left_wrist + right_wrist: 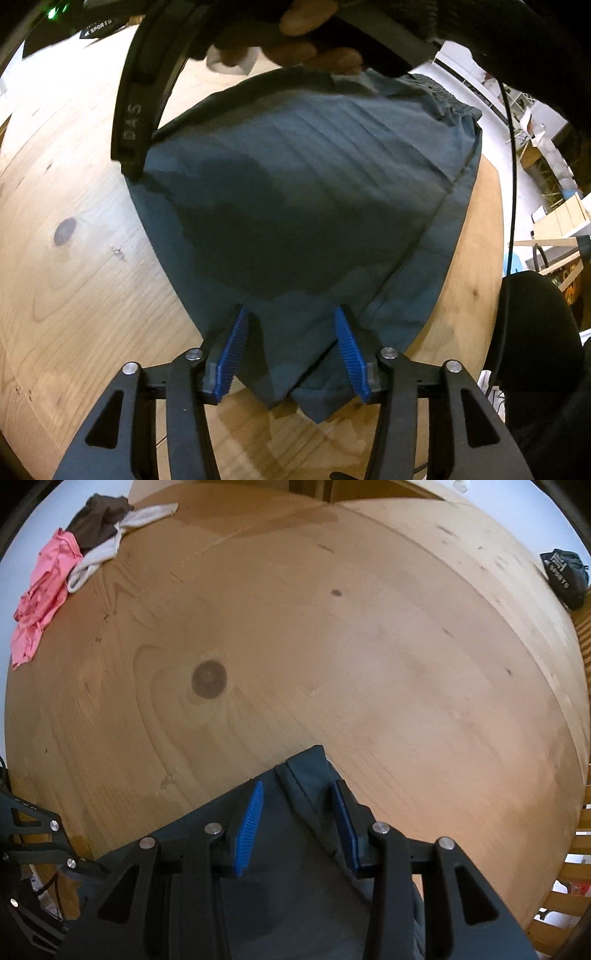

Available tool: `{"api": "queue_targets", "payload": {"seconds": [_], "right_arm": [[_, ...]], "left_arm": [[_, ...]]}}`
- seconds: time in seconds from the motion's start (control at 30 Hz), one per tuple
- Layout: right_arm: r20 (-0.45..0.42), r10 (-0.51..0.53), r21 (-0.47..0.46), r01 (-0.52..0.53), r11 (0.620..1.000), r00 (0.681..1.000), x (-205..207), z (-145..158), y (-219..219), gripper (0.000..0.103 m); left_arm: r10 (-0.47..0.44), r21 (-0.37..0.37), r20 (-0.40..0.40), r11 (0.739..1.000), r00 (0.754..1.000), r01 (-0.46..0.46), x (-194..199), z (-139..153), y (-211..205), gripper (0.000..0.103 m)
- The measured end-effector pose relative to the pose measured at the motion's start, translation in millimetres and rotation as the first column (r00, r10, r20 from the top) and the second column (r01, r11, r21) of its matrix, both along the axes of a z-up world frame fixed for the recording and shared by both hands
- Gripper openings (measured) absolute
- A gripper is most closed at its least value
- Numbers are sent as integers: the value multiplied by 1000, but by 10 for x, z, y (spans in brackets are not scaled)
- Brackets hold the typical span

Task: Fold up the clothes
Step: 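Grasp the folded trouser edge with the left tool while the right tool grasps the waistband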

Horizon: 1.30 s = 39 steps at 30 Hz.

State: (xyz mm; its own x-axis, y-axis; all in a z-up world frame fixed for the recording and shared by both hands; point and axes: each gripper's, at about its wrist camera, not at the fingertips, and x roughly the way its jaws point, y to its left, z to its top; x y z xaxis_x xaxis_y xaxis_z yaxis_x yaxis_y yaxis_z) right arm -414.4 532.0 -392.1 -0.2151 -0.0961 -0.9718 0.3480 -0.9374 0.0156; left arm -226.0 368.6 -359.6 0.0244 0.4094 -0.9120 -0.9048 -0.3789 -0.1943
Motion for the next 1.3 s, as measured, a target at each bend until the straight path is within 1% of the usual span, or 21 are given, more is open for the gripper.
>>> {"api": "queue_targets", "payload": {"seconds": [0.03, 0.1, 0.17, 0.3, 0.4, 0.43, 0.5, 0.57, 0.73, 0.83, 0.87, 0.9, 0.93, 0.97, 1.0, 1.03, 1.1, 1.17, 1.2, 1.27, 1.3], "right_arm": [[12, 2, -3, -2, 1000, 1000, -18, -9, 13, 37], [37, 6, -8, -5, 1000, 999, -54, -27, 38, 20], [62, 10, -14, -10, 1000, 998, -91, -43, 64, 16], [89, 49, 12, -51, 999, 995, -123, 32, 73, 7], [82, -27, -35, 30, 999, 996, -236, 186, 294, 5], [66, -85, -40, 88, 995, 994, -266, 235, 438, 5], [35, -200, -51, 202, 978, 979, -325, 334, 725, 4], [9, -301, -63, 301, 952, 954, -372, 425, 984, 4], [33, -192, 2, 192, 981, 981, -128, 419, 799, 5], [51, -126, 40, 125, 991, 991, 19, 415, 688, 5], [52, -113, 50, 110, 993, 992, 81, 424, 668, 5], [27, -147, 41, 146, 988, 989, 221, 499, 746, 5], [7, -200, -2, 200, 980, 980, 407, 598, 862, 6], [-9, -253, -47, 252, 967, 967, 593, 697, 978, 12], [-23, -304, -87, 301, 950, 952, 773, 787, 1088, 23], [-31, -346, -98, 341, 935, 938, 938, 825, 1174, 27], [-46, -450, -116, 443, 889, 892, 1413, 877, 1441, 28], [-45, -544, -130, 535, 835, 838, 1844, 867, 1738, 28], [-44, -589, -137, 579, 804, 807, 2059, 861, 1886, 28], [-32, -681, -162, 669, 725, 731, 2481, 854, 2190, 28], [-23, -725, -177, 711, 681, 688, 2682, 853, 2341, 28]], "left_arm": [[-8, 1, -4, 1000, 1000, 8, 16, -2, 10, 52], [-27, -1, -21, 1000, 999, 27, 61, -10, 37, 55], [-38, -2, -32, 999, 999, 38, 96, -17, 62, 58], [-41, 4, -31, 999, 999, 42, 102, -23, 86, 58], [-41, 7, -32, 999, 999, 41, 110, -29, 106, 58], [-42, 8, -35, 999, 999, 42, 117, -32, 117, 59], [-41, 9, -34, 999, 999, 42, 108, -29, 106, 60], [-42, 11, -33, 999, 999, 43, 96, -25, 95, 61], [-43, 17, -20, 999, 999, 43, 85, -33, 144, 66], [-29, 11, -11, 1000, 1000, 29, 65, -29, 136, 65], [-14, 5, -2, 1000, 1000, 14, 43, -21, 112, 63], [14, 6, 0, 1000, 1000, -14, 10, 15, 5, 62], [44, 7, 2, 999, 999, -44, -23, 54, -111, 62], [87, 12, 18, 996, 996, -88, -113, 91, -234, 62], [127, 11, 43, 992, 991, -127, -197, 96, -305, 62], [165, 9, 69, 986, 984, -166, -278, 99, -370, 62], [233, 2, 111, 972, 966, -234, -463, 112, -551, 62], [274, -4, 120, 961, 954, -275, -588, 125, -505, 62], [278, -11, 100, 960, 955, -278, -623, 131, -454, 62], [278, -31, 51, 960, 959, -277, -707, 127, -327, 62], [282, -37, 51, 959, 958, -281, -751, 116, -278, 62]]}}
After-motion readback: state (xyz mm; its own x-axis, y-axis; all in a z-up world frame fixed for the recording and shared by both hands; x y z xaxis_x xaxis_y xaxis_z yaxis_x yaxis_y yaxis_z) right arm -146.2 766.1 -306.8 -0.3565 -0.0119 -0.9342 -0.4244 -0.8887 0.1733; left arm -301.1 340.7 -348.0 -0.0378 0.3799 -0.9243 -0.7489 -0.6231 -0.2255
